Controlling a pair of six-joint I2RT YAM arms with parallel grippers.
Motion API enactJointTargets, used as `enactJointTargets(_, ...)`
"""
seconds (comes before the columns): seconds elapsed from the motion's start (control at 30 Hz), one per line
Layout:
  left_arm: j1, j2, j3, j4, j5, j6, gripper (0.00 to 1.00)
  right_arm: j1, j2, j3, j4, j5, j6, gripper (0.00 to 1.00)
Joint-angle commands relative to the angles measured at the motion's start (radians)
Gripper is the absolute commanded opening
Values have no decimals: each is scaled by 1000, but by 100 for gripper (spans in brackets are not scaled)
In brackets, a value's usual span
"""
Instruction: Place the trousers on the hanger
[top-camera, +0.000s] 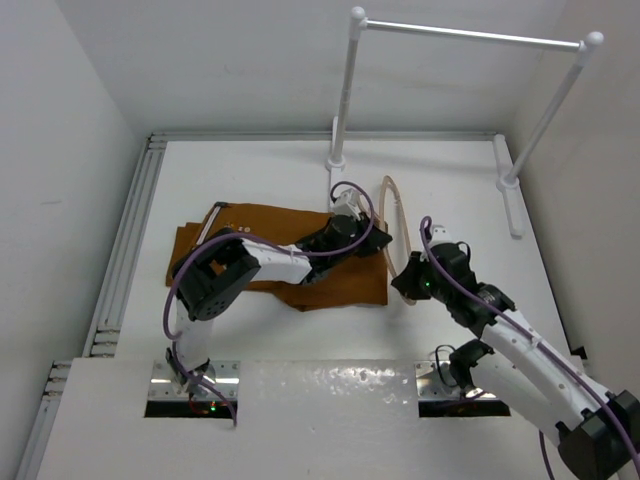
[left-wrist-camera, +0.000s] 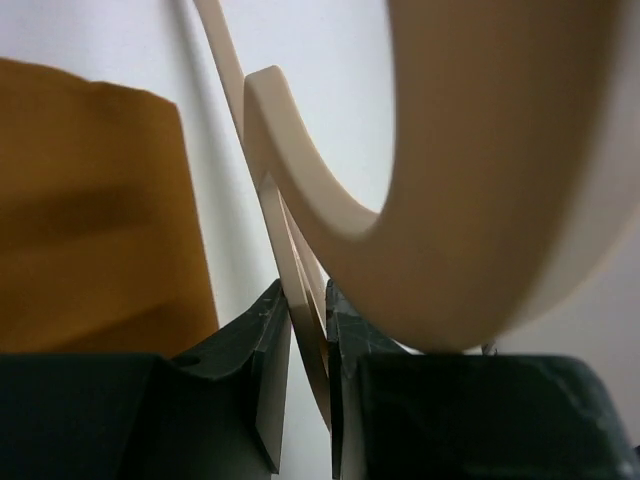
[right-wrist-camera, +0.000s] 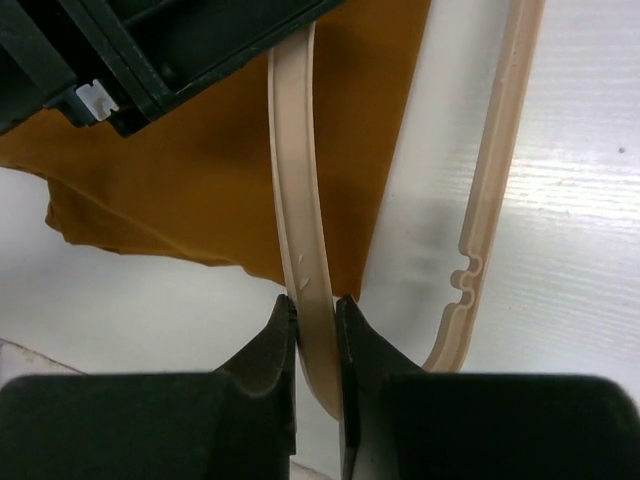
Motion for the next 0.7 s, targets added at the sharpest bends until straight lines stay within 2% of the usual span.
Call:
enactJointTargets(0.0, -3, -12, -73, -39, 32, 75, 0, -47, 14, 6, 87, 251, 27, 5)
enactJointTargets(0.07, -5, 2, -81, -62, 19, 83, 0, -47, 44, 29, 87, 163, 13, 48)
enactJointTargets(0.13, -5, 20, -79, -65, 26, 91, 0, -47, 41, 53, 64, 145, 10, 83)
enactJointTargets(0.2, -5, 26, -82, -65, 29, 98, 0, -47, 3, 53, 47, 151, 2, 89)
enactJointTargets(0.27, -6, 25, -98, -48, 29, 95, 0, -47, -23, 46, 36, 174, -9, 87)
enactJointTargets(0.3, -6, 23, -101, -45, 31, 94, 0, -49, -31, 33, 38, 183, -9, 82)
enactJointTargets(0.33, -6, 22, -102, -48, 31, 94, 0, -47, -26, 23, 45, 191, 3, 68)
enactJointTargets(0.37, -8, 20, -107, -47, 26, 91, 0, -49, -16, 10, 86, 189, 11, 33)
enactJointTargets(0.4, -10, 14, -122, -33, 10, 86, 0, -50, 23, -16, 116, 175, 19, 16)
enactJointTargets(0.43, -16, 11, -133, -22, -1, 80, 0, -50, 50, -23, 164, 159, 22, 4)
enactJointTargets(0.47, -19, 9, -139, -12, -11, 62, 0, -50, 75, -34, 194, 130, 22, 0)
enactJointTargets(0.57, -45, 5, -144, 19, -35, 13, 0, -62, 170, -39, 291, 122, 28, 0)
enactJointTargets(0.6, -54, 3, -168, 45, -128, 5, 0, -76, 213, -30, 303, 91, 33, 0)
enactJointTargets(0.63, -72, 2, -170, 51, -161, -11, 0, -111, 228, -30, 336, 68, 37, 0)
enactJointTargets(0.67, -78, 2, -162, 51, -205, -15, 0, -136, 242, -40, 360, -5, 45, 7)
